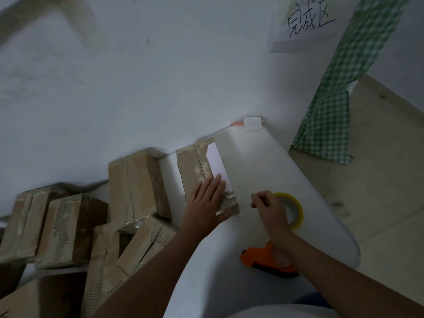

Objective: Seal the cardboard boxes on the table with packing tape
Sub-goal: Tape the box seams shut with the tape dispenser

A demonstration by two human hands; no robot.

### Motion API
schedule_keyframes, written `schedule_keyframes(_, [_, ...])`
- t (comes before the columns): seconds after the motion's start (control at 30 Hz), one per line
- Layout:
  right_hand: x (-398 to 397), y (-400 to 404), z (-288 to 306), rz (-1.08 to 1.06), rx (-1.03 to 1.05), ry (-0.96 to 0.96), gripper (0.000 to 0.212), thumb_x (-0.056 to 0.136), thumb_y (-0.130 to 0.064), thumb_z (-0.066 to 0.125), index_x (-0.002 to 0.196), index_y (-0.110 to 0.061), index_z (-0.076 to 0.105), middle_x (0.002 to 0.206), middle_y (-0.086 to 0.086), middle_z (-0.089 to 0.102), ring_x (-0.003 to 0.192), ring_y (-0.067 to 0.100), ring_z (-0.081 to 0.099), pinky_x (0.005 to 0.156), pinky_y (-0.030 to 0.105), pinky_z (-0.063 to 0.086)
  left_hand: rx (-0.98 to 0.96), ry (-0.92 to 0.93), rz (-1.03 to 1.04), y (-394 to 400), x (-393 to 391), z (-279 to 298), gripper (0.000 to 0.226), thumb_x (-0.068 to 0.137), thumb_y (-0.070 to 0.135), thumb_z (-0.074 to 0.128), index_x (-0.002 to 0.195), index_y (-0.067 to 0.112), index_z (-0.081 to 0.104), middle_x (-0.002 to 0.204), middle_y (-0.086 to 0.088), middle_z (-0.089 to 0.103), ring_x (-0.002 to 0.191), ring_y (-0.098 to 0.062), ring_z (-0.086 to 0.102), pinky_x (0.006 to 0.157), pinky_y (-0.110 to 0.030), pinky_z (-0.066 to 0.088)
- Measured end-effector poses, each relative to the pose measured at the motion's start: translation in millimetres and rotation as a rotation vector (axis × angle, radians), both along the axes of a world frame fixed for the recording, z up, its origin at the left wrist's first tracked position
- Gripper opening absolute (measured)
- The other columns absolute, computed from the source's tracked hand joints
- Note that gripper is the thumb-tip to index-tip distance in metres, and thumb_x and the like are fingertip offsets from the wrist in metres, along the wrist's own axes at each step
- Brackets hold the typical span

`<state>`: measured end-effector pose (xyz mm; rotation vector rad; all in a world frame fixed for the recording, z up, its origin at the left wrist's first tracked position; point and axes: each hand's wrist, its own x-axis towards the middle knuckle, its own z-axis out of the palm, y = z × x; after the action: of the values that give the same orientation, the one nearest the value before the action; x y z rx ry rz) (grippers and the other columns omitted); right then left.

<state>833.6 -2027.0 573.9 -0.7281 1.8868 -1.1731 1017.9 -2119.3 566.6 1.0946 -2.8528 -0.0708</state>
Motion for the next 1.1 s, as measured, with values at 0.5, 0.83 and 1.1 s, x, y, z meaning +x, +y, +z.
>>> schedule_keyframes(0.5, [-7, -7, -10, 0.048, -0.107, 0.041, 0.013, 0.096, -0.022, 0.058, 0.085, -0.015, 0.057, 0.076, -0.001, 0.062, 0.07, 0.005, 0.059, 0.06, 0.013, 0.043, 0.074, -0.024, -0.026, -5, 5, 3, 0.087, 0.091, 0.075, 0.036, 0.157, 0.019, 0.023, 0.164, 0.0, 0.016, 0.152, -0.019, 0.013, 0.122, -0.044, 0.02])
schedule_keyframes(0.83, [5, -35, -33, 0.214, -0.13, 0.257, 0.011, 0.097, -0.02, 0.055, 0.087, -0.016, 0.055, 0.079, -0.003, 0.056, 0.074, 0.011, 0.051, 0.064, 0.03, 0.044, -0.024, -0.039, -0.052, -4, 7, -2, 0.09, 0.089, 0.073, 0.044, 0.155, 0.016, 0.026, 0.162, -0.006, 0.023, 0.15, -0.025, 0.02, 0.119, -0.047, 0.026])
schedule_keyframes(1.1, [15, -42, -37, 0.337, -0.101, 0.303, 0.013, 0.101, -0.017, 0.047, 0.093, -0.007, 0.052, 0.084, 0.004, 0.053, 0.075, 0.022, 0.052, 0.066, 0.04, 0.045, -0.039, -0.044, -0.043, -2, 6, -6, 0.089, 0.089, 0.075, 0.04, 0.156, 0.017, 0.025, 0.162, -0.007, 0.023, 0.151, -0.027, 0.019, 0.121, -0.043, 0.014])
